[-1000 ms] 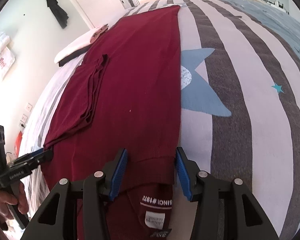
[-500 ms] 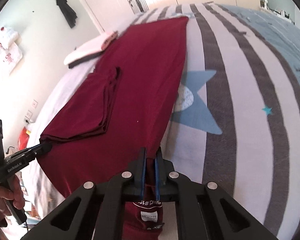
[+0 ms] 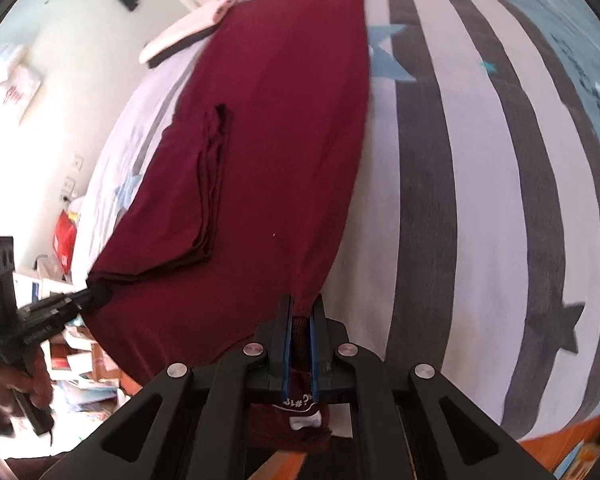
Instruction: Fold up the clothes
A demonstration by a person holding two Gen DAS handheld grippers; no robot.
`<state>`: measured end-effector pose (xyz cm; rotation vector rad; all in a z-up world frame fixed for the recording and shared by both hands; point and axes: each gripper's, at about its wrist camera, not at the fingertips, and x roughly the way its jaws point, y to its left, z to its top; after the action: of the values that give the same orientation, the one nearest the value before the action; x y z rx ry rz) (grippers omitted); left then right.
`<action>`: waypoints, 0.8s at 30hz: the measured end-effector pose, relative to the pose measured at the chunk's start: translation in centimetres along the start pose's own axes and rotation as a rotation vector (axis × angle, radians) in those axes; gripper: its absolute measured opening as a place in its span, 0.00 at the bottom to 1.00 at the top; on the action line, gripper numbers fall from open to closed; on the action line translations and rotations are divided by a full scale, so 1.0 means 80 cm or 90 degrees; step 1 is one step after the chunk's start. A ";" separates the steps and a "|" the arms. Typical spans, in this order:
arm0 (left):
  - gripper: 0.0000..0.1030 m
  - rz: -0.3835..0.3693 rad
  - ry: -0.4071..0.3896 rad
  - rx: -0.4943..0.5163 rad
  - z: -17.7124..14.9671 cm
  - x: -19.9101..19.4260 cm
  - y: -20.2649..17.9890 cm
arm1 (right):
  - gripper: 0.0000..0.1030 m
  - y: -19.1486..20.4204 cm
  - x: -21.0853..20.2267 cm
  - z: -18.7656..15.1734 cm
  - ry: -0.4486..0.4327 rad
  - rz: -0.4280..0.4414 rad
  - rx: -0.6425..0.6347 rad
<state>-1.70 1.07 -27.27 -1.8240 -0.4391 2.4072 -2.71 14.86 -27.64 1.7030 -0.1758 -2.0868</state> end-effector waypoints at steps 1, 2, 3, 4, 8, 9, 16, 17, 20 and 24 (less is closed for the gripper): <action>0.08 -0.003 -0.010 0.001 0.010 -0.002 -0.002 | 0.06 0.004 -0.002 0.007 -0.004 -0.002 -0.003; 0.08 -0.007 -0.021 0.006 0.021 -0.008 -0.003 | 0.06 0.009 -0.006 0.017 -0.012 -0.002 -0.007; 0.08 -0.011 -0.034 0.012 0.033 -0.016 -0.004 | 0.06 0.014 -0.013 0.029 -0.023 -0.001 -0.013; 0.08 -0.015 -0.049 0.017 0.047 -0.026 -0.006 | 0.06 0.019 -0.020 0.041 -0.035 0.000 -0.019; 0.08 -0.038 -0.118 0.050 0.118 -0.062 -0.015 | 0.06 0.039 -0.047 0.097 -0.087 0.000 -0.045; 0.08 -0.040 -0.137 0.067 0.138 -0.068 -0.019 | 0.06 0.042 -0.048 0.115 -0.098 0.000 -0.046; 0.08 -0.045 -0.248 0.165 0.291 -0.030 -0.024 | 0.06 0.031 -0.033 0.254 -0.188 -0.012 -0.047; 0.08 -0.044 -0.255 0.167 0.315 -0.019 -0.019 | 0.06 0.027 -0.028 0.276 -0.200 -0.011 -0.047; 0.08 -0.039 -0.261 0.167 0.387 0.020 -0.004 | 0.06 0.011 -0.008 0.338 -0.219 -0.004 -0.046; 0.08 -0.019 -0.241 0.189 0.446 0.067 0.012 | 0.06 -0.022 0.039 0.408 -0.199 0.012 -0.037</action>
<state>-37.16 -4.72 -23.78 -1.2400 -0.1199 2.6298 -34.83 9.45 -23.44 1.3282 -0.2222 -2.3098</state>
